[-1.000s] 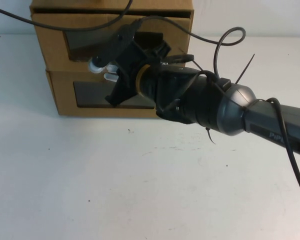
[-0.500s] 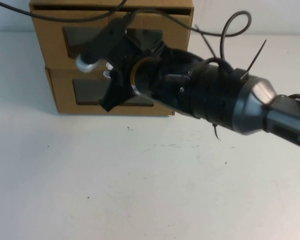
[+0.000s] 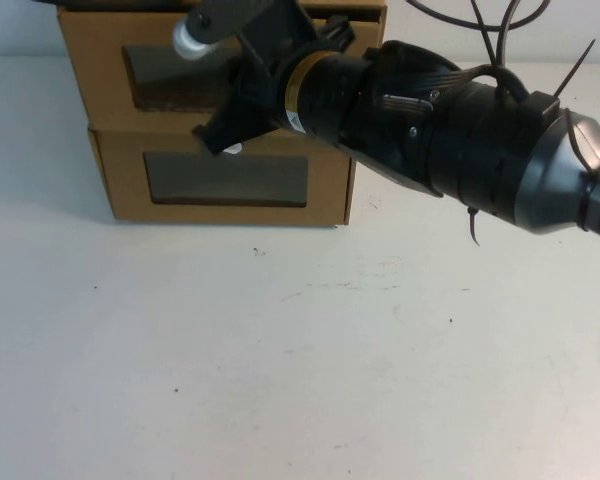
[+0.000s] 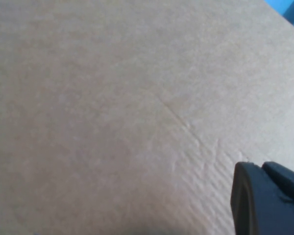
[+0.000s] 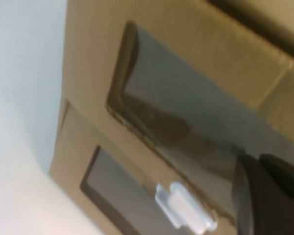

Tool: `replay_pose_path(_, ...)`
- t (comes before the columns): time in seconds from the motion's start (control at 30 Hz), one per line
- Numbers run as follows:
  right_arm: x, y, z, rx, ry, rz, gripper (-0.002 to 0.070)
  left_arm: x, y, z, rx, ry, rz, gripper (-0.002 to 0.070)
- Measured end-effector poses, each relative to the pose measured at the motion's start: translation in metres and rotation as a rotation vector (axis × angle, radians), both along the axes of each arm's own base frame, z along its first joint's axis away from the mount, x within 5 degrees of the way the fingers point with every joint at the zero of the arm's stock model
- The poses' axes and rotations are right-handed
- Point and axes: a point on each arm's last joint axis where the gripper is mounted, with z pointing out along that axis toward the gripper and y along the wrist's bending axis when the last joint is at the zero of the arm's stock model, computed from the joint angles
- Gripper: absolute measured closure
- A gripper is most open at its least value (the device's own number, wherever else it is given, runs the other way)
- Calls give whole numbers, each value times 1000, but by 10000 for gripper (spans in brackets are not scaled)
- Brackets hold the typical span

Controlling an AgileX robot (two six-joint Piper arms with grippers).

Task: Close the shoe box
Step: Close the shoe box with your right arm

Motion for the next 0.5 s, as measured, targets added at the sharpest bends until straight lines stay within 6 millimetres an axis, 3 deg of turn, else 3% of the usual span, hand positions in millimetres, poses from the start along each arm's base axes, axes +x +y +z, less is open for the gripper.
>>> replay_pose_path(0.5, 23, -22, 8, 144, -15, -25, 689, 7, 3, -9, -1, 20, 7, 680)
